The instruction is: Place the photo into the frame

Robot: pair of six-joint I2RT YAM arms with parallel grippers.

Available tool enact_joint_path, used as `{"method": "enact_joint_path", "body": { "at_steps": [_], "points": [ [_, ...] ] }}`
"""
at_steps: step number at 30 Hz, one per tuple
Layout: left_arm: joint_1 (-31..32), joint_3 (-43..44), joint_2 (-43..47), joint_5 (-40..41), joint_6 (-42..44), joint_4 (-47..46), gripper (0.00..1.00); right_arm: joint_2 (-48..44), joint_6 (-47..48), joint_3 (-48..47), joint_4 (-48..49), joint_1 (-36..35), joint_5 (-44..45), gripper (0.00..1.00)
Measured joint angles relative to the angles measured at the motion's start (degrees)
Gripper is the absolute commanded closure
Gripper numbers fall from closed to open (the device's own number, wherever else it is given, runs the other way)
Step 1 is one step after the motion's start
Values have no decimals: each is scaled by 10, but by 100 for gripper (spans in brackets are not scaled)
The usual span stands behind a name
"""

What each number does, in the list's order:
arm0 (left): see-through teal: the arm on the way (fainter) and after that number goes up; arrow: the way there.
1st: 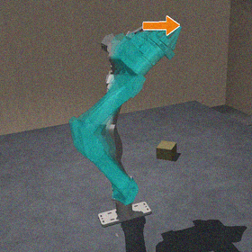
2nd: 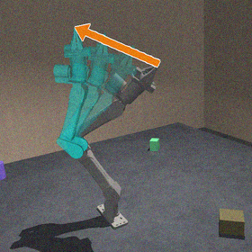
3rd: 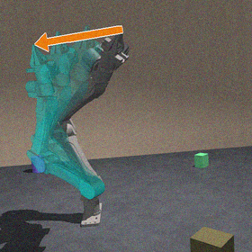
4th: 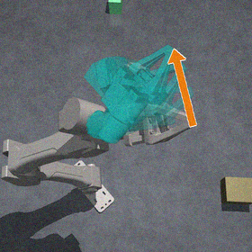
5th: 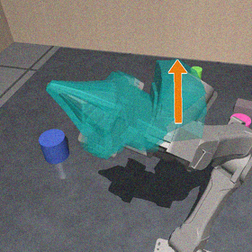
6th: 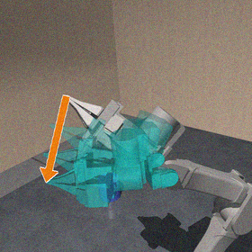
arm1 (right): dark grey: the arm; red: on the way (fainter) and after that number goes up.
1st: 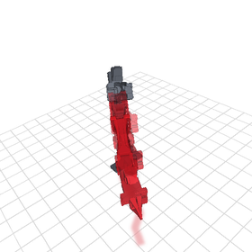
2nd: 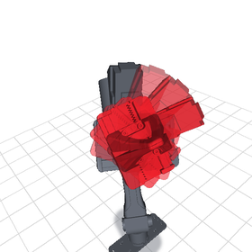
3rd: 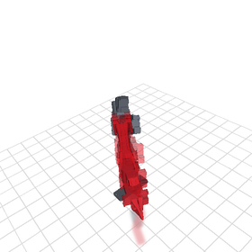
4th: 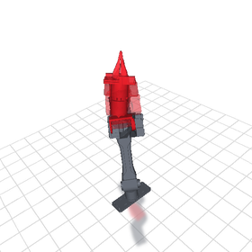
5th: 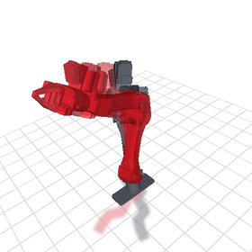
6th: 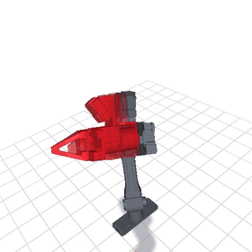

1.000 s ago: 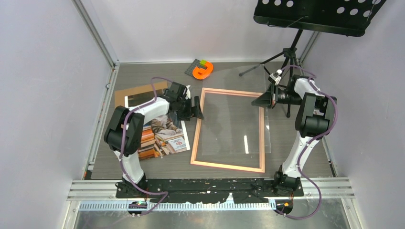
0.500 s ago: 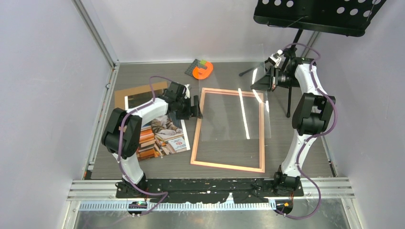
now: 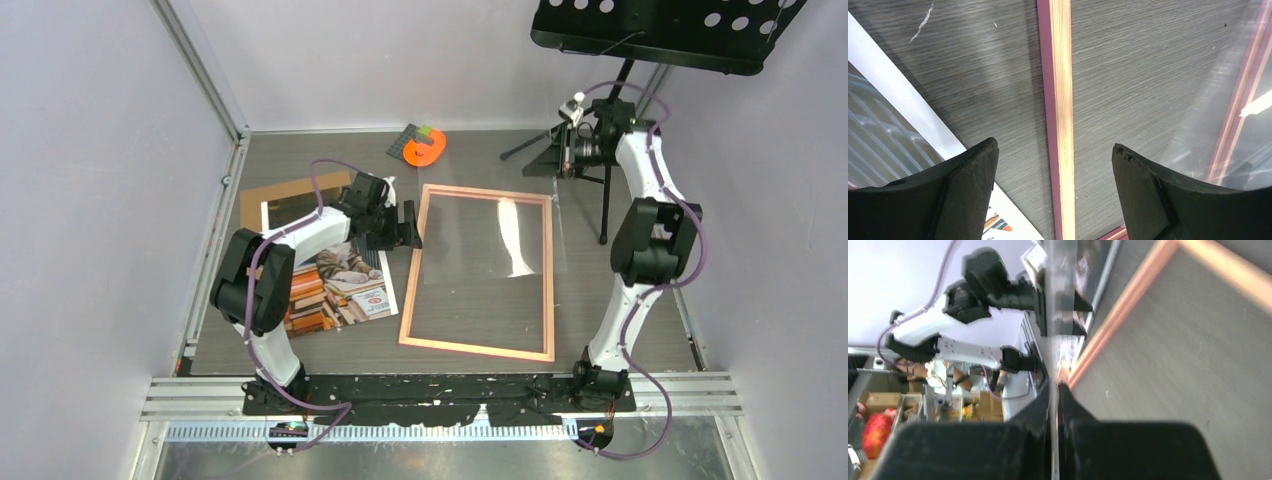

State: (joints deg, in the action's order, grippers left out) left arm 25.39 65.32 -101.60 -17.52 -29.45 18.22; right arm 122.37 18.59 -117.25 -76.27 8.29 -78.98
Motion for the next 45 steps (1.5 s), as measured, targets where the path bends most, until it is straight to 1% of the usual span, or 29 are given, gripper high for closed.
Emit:
{"method": "enact_joint_path", "body": {
  "at_steps": [1, 3, 4, 6, 8, 14, 17, 21, 26, 38, 45],
  "points": [
    [0, 0, 0, 0, 0, 0, 17, -40, -74, 81, 118, -1, 25, 94],
    [0, -2, 1, 2, 0, 0, 17, -103, -223, 204, 279, -4, 61, 94],
    [0, -2, 2, 3, 0, -1, 17, -118, -274, 228, 323, -8, 71, 94],
    [0, -5, 5, 5, 0, -1, 17, -124, -341, 234, 396, -14, 89, 94],
    [0, -8, 9, 5, 0, -2, 17, -142, -422, 266, 515, -19, 107, 94],
    [-5, -21, 33, 6, 0, -7, 17, -214, -597, 408, 716, -23, 118, 94],
    [-12, -21, 40, 6, 0, -10, 17, -244, -657, 468, 787, -23, 116, 94],
    [-22, -21, 43, 6, 0, -13, 17, -279, -695, 527, 835, -23, 113, 94],
    [-28, -21, 43, 10, 1, -14, 17, -322, -699, 595, 848, -18, 104, 94],
    [-30, -21, 43, 12, 6, -23, 18, -344, -618, 650, 782, -10, 87, 94],
    [-30, -21, 43, 14, 12, -30, 18, -344, -550, 667, 708, -2, 70, 94]
  ]
}}
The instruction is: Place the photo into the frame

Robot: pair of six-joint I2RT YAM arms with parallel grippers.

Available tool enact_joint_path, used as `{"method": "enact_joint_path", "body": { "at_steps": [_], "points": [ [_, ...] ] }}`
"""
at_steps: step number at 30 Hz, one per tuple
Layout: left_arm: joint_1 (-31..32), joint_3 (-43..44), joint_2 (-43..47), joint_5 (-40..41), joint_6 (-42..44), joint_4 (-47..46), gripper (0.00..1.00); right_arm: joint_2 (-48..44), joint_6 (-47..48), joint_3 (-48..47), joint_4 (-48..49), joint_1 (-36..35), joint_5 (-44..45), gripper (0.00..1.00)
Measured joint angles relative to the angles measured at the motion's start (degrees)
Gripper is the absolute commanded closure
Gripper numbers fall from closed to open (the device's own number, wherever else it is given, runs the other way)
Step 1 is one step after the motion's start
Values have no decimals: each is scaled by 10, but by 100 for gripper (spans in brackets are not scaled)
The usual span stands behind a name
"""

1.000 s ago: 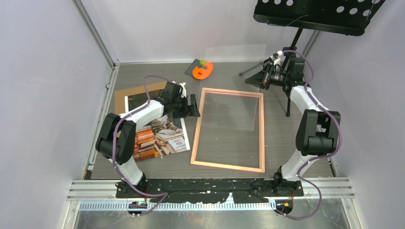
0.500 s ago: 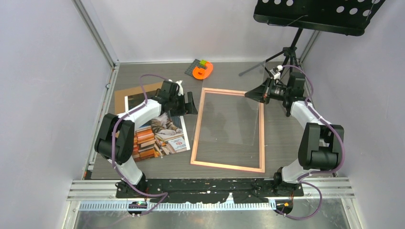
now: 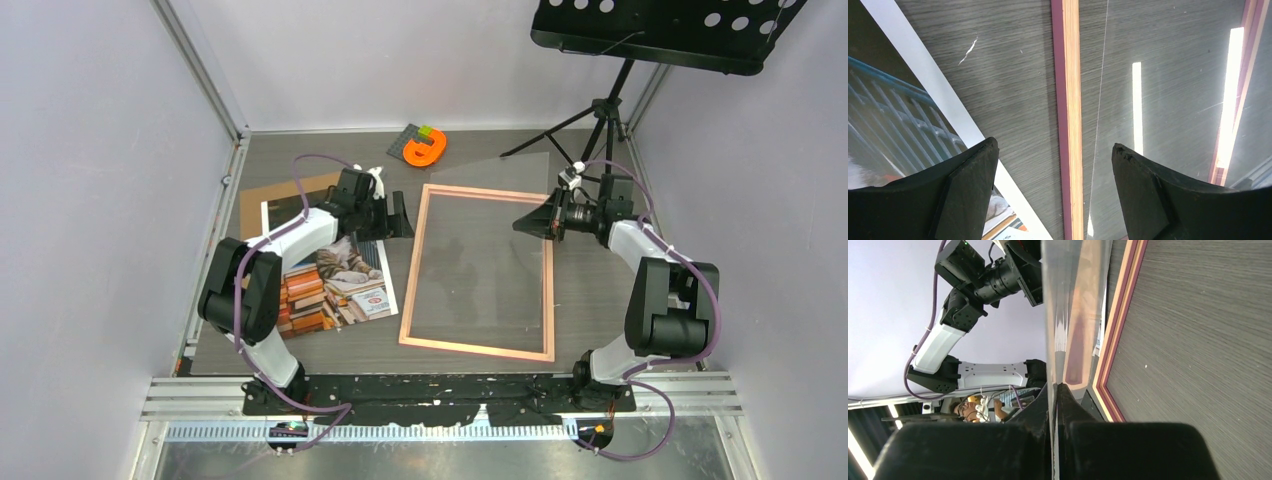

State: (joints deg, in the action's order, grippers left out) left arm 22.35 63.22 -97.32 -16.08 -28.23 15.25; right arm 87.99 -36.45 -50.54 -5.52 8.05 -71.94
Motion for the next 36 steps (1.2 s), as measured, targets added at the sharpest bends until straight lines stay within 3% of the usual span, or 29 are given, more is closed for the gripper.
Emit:
{"method": "enact_joint_path", "body": {
  "at_steps": [28, 36],
  "points": [
    [2, -1, -2, 1, 2, -17, 18, 13, 132, 9, -117, 11, -7, 94],
    [6, -1, -24, -7, -2, -23, 37, 14, 153, 8, -136, 12, -7, 94]
  ]
}}
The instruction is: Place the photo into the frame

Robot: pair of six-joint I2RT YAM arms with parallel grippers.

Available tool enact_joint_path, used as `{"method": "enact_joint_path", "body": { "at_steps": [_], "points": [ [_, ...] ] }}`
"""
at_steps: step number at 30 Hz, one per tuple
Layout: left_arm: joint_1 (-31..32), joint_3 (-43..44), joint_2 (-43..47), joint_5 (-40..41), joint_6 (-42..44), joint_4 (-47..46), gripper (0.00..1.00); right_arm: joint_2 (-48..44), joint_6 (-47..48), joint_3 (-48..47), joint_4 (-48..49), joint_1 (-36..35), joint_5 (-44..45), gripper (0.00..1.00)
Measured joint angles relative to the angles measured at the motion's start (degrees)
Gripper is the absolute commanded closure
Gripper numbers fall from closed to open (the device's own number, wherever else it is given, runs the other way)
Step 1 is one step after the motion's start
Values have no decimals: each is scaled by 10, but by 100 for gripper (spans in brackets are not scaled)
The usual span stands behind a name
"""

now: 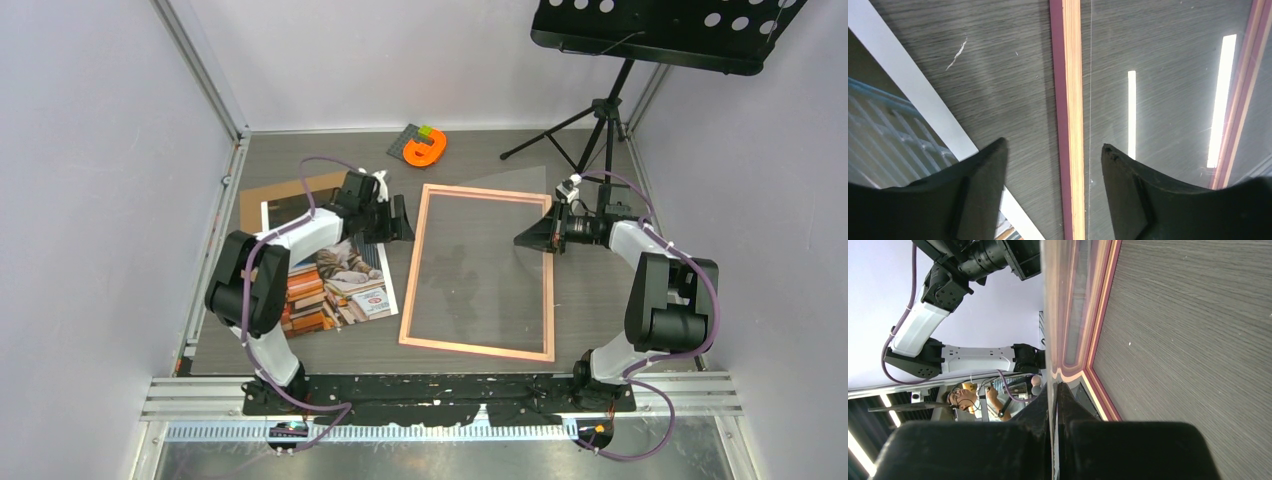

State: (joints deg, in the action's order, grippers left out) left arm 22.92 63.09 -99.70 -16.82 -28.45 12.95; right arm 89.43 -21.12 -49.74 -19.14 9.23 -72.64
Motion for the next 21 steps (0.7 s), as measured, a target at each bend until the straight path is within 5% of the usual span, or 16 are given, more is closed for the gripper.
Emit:
{"method": "enact_joint_path", "body": {
  "at_steps": [21],
  "points": [
    [11, -7, -57, -79, -26, -35, 65, 0, 5, 0, -2, 0, 4, 94]
  ]
}}
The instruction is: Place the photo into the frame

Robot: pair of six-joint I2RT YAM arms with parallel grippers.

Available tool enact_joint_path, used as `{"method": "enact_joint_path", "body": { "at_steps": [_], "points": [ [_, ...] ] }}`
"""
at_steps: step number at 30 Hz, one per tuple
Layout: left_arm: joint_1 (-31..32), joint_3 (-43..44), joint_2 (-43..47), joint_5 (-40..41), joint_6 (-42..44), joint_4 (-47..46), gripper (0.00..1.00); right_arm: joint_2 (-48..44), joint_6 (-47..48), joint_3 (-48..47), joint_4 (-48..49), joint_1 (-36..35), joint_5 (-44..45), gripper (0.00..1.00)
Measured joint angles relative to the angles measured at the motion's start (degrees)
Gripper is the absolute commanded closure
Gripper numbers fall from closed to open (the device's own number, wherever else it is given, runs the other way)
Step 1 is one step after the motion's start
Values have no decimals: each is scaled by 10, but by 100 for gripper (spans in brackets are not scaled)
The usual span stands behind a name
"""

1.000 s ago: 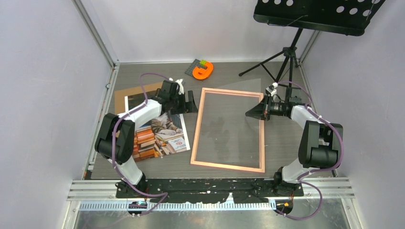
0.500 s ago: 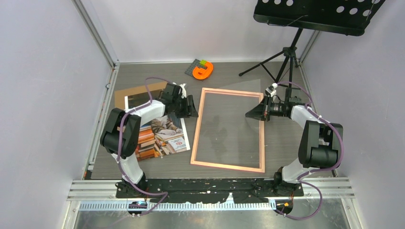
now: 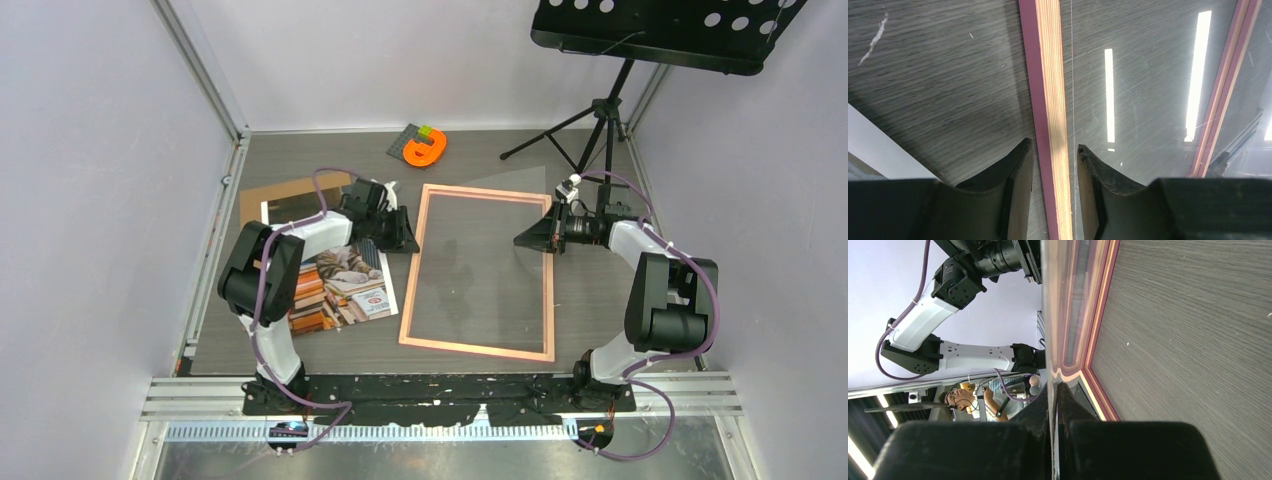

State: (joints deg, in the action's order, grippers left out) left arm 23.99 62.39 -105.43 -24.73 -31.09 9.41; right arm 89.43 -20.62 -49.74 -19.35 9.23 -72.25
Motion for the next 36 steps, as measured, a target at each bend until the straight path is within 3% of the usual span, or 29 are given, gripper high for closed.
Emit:
{"method": "enact_joint_path", "body": {
  "at_steps": [9, 36],
  "points": [
    [0, 0, -5, -4, 0, -2, 75, 0, 4, 0, 0, 0, 0, 94],
    [0, 0, -17, -14, -1, -7, 88, 16, 28, -16, -22, 0, 3, 94]
  ]
}}
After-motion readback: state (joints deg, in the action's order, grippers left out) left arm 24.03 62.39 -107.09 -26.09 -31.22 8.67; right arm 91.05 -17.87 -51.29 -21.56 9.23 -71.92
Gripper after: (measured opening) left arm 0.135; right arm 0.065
